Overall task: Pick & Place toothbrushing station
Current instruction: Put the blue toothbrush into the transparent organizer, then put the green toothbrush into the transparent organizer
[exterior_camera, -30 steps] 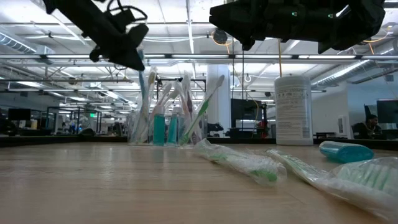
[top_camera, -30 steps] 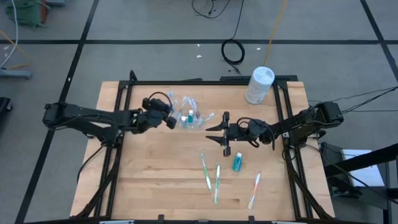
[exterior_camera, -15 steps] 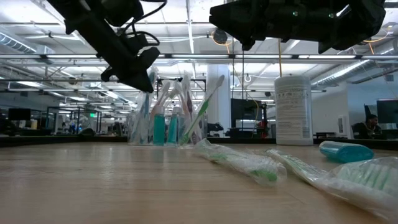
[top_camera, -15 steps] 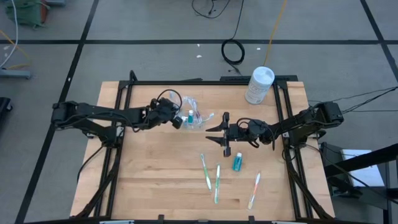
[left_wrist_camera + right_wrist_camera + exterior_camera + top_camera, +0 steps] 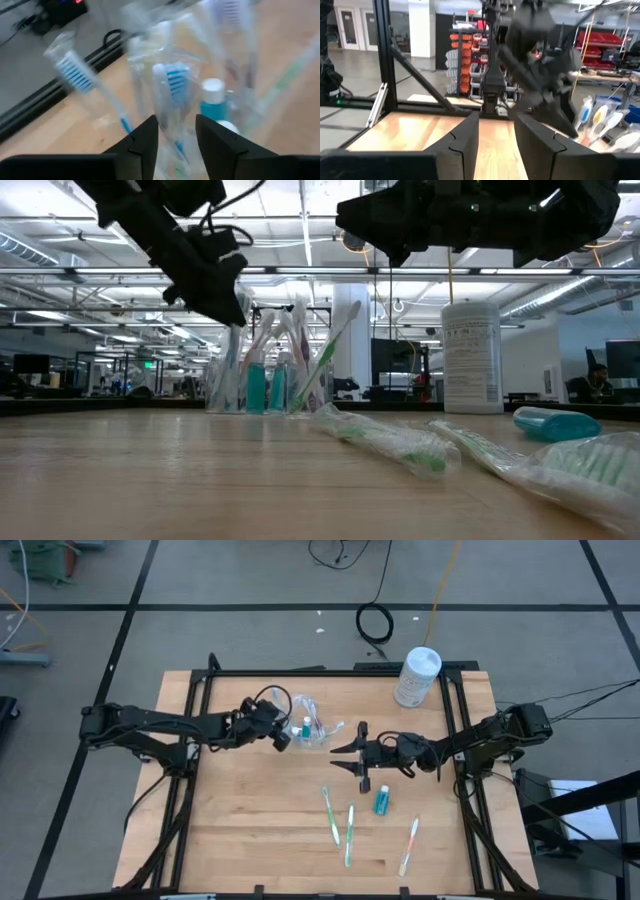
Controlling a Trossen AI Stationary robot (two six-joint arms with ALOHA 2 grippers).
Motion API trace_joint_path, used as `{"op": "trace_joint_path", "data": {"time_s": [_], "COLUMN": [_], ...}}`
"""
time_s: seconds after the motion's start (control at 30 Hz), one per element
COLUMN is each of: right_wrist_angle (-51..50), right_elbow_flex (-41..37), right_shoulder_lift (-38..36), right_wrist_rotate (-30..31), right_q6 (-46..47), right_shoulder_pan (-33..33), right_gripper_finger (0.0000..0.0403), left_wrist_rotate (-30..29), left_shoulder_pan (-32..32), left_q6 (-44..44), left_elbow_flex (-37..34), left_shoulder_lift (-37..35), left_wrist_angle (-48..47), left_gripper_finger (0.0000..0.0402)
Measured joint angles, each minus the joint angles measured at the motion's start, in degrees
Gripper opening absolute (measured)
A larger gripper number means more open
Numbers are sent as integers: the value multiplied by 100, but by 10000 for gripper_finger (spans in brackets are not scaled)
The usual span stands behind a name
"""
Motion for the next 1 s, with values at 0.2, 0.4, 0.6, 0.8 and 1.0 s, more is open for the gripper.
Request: {"op": "trace_joint_path", "data": {"time_s": [0.2,0.4,0.6,0.8,1.0], "right_wrist_angle": [-415,-738,-1068,-2895,-4050], "right_elbow_flex": [0,-2,-4,97,166], "right_shoulder_lift": [-1,-2,-36,-334,-338], "right_wrist_rotate": [-11,-77,-169,39,-274], "right_q6": [71,885,903,1346,2727], "right_shoulder_pan": [0,0,90,632,1476], "right_gripper_finger": [116,116,116,116,116], "left_wrist_rotate": [149,151,151,302,249], "left_shoulder_pan": [-265,-526,-769,-887,-901], "left_q6": [65,-91,-104,-128,-390], "left_elbow_flex": [0,6,3,2,2], "left_shoulder_lift": [-610,-1153,-1235,-1239,-1241], "left_wrist_angle": [-44,-159,-359,-310,-270], "left_gripper_finger": [153,154,154,154,154]}}
